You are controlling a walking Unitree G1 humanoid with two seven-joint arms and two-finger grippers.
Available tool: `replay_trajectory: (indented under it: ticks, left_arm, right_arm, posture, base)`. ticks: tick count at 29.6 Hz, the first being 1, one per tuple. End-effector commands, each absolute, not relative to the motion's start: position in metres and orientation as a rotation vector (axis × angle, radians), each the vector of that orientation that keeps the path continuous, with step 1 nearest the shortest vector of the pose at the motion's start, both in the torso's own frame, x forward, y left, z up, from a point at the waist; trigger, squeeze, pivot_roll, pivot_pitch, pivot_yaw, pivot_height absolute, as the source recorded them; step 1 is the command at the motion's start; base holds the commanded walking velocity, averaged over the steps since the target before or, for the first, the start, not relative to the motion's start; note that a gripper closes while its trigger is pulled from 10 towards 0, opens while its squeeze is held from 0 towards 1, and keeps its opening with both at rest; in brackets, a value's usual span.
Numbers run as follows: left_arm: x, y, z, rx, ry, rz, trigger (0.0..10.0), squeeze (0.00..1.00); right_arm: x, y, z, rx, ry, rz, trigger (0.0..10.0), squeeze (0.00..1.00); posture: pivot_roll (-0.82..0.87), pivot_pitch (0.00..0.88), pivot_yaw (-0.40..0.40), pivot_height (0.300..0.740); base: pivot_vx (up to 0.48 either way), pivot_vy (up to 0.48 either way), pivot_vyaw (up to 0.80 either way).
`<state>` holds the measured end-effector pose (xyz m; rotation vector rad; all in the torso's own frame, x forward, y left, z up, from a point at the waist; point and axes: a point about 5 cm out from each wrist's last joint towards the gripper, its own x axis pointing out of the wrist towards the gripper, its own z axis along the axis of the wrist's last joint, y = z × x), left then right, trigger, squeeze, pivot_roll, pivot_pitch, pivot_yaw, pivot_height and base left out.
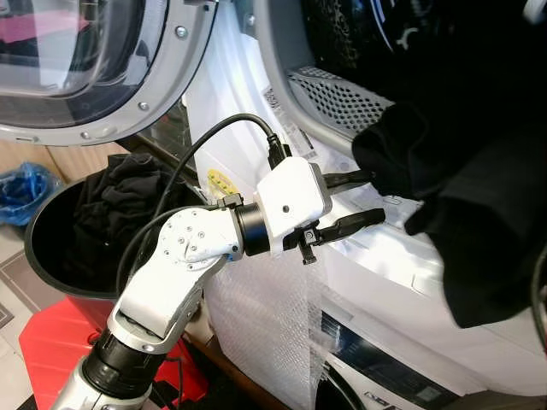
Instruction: Clothes washing
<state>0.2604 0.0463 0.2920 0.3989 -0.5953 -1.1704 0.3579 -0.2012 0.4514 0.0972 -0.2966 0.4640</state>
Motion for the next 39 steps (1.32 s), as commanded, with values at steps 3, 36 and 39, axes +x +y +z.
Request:
replay_trajectory:
  ticks: [3, 36, 39]
  left_arm:
    - [0.254, 0.041, 0.293, 0.397, -0.613, -1.206, 10.0, 0.0]
    - [0.262, 0.043, 0.277, 0.442, -0.542, -1.157, 10.0, 0.0]
    - [0.262, 0.044, 0.279, 0.429, -0.555, -1.138, 10.0, 0.0]
  right_arm:
    - [0.361, -0.214, 0.428, 0.272, -0.191, 0.401, 10.0, 0.0]
    - [0.237, -0.208, 0.415, -0.34, -0.605, 0.435, 10.0, 0.0]
    - [0.231, -0.215, 0.414, -0.327, -0.642, 0.407, 10.0, 0.0]
  posture:
    - [0.1, 0.202, -0.132, 0.74]
    - [0.11, 0.213, -0.137, 0.74]
    - [0.11, 0.211, -0.139, 0.74]
  base:
    - [0.0, 0.0, 0.0]
    - [0.0, 0.0, 0.0]
    - [0.0, 0.0, 0.0]
